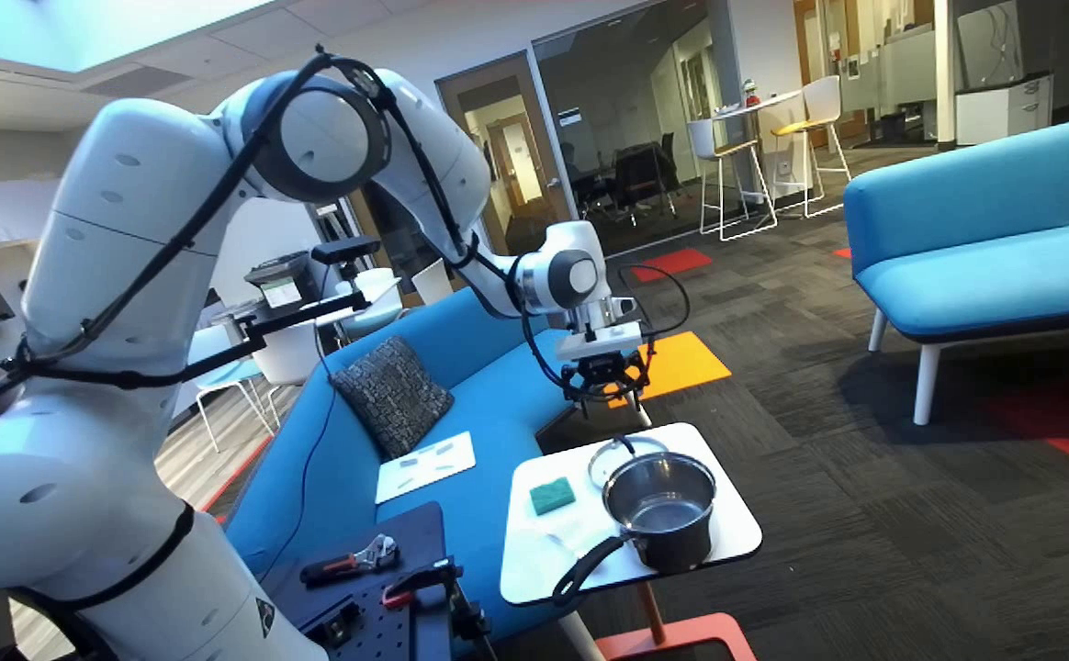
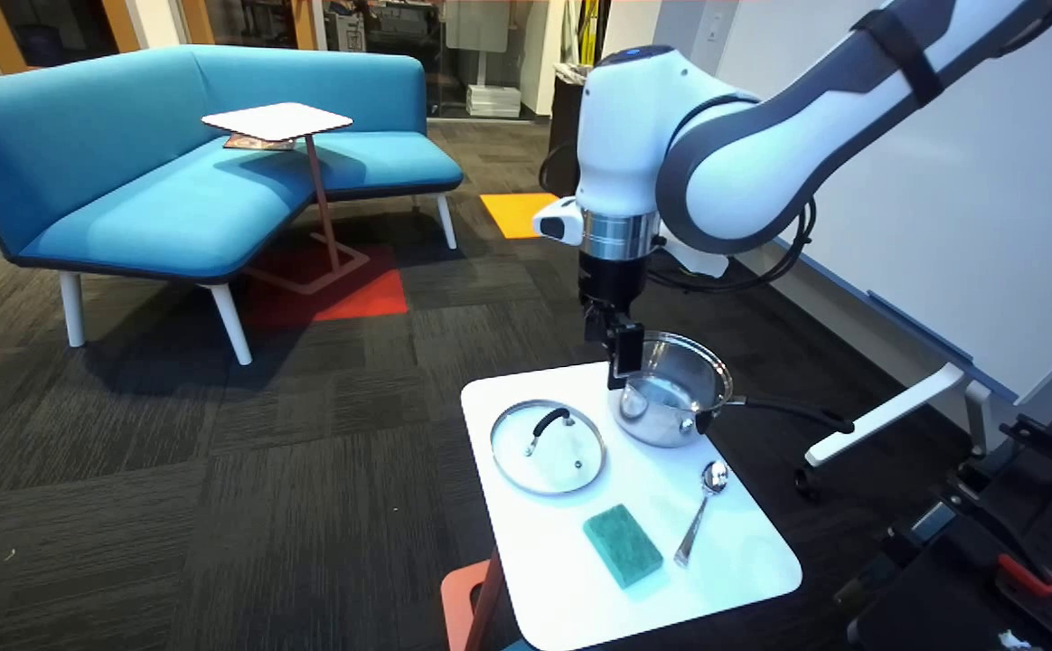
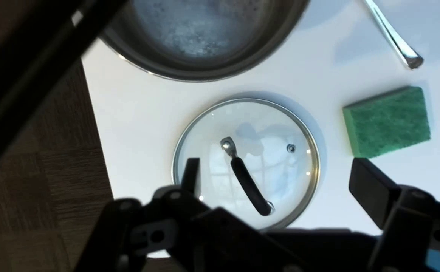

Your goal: Pick up the lid and close the pot

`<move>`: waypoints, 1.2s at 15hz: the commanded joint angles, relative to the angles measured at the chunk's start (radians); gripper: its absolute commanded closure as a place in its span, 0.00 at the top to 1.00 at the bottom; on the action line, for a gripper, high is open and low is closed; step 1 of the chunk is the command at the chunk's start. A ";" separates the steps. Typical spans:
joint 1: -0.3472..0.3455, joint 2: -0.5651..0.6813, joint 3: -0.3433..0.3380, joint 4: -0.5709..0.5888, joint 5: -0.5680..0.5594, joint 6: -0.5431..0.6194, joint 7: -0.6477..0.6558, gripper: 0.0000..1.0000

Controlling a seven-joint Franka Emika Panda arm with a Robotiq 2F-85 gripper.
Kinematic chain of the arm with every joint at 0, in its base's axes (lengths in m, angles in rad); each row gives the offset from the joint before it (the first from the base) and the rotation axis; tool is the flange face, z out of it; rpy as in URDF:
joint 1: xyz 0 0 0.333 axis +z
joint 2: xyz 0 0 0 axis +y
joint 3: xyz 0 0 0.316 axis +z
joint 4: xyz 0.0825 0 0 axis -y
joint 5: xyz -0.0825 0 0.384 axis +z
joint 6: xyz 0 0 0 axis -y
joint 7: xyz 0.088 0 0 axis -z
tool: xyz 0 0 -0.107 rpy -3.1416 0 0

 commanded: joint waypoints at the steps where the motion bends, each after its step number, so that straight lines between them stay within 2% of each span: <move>1: 0.002 0.023 -0.005 0.023 -0.014 -0.003 -0.014 1.00; 4: 0.004 0.041 -0.008 0.045 -0.026 -0.004 -0.020 1.00; 6: -0.012 0.064 0.008 0.049 -0.041 0.030 -0.092 1.00; 10: -0.037 0.116 0.024 0.056 -0.058 0.085 -0.314 1.00; 15: -0.083 0.206 0.071 0.099 -0.019 0.177 -0.576 1.00; 18: -0.103 0.261 0.102 0.149 0.019 0.195 -0.669 1.00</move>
